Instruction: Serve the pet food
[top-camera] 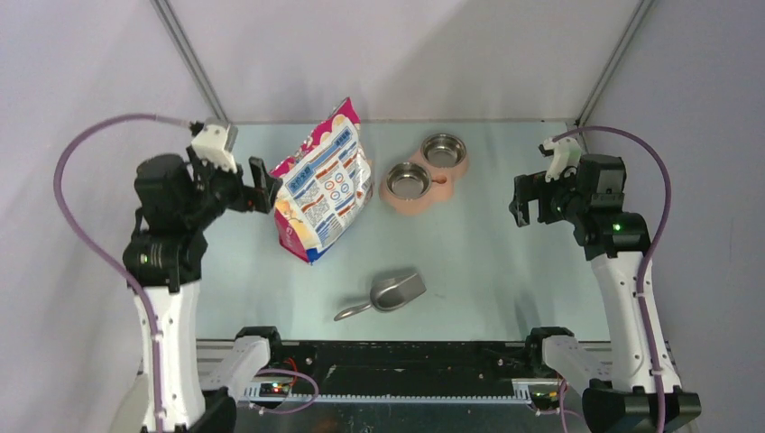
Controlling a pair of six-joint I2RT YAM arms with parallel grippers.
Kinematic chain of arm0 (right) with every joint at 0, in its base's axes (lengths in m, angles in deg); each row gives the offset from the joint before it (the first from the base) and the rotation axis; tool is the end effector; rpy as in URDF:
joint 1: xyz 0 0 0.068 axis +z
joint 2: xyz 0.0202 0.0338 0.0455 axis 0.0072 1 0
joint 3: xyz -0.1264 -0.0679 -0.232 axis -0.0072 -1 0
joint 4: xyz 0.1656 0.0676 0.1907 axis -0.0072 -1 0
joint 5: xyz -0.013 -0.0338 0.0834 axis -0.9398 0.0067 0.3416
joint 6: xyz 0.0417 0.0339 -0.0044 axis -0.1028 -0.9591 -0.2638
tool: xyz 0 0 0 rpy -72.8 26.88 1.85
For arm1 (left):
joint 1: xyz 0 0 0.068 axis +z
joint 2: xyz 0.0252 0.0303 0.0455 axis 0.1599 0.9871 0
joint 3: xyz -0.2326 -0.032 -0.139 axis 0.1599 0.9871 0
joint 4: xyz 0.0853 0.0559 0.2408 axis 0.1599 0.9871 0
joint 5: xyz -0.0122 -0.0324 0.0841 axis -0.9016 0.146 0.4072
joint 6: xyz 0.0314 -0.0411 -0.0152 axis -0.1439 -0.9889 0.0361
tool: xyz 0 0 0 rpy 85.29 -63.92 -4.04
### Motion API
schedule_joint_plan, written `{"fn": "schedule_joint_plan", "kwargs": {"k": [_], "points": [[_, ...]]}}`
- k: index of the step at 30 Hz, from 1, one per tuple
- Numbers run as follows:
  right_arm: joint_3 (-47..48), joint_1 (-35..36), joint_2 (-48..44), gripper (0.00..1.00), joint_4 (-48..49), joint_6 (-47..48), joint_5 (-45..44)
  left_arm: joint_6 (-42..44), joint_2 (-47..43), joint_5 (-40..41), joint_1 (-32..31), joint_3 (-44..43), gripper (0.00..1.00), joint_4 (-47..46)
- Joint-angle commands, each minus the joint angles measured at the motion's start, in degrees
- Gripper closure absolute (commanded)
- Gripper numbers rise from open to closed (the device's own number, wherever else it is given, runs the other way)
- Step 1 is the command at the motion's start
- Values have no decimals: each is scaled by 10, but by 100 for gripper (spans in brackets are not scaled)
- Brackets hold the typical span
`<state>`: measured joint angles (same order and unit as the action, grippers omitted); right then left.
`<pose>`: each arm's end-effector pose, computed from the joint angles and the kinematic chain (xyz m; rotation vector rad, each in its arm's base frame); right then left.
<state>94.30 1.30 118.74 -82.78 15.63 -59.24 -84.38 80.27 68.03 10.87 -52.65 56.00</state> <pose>0.1926 0.0119 0.3751 -0.3165 2.1810 0.2067 0.1262 -0.0083 0.4571 0.2677 1.8490 -0.2586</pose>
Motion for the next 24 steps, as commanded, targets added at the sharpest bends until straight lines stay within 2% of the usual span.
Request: {"fn": "schedule_joint_plan", "kwargs": {"k": [1,7,13,18,20,21,24], "points": [[5,3,-51,0,47,-9,-10,42,104,15,-4,-87,11,41],[5,5,-83,0,35,-4,42,86,204,29,-12,-148,11,45],[4,4,-104,0,-1,11,100,115,257,79,-54,-134,12,43],[4,3,-113,1,-11,13,116,118,265,120,-60,-99,15,17],[4,3,-111,2,-14,12,122,122,268,113,-60,-93,23,18],[4,1,-110,2,-16,12,124,124,271,110,-60,-92,31,20],[4,0,-106,3,-16,11,135,129,273,96,-60,-86,41,41]]}}
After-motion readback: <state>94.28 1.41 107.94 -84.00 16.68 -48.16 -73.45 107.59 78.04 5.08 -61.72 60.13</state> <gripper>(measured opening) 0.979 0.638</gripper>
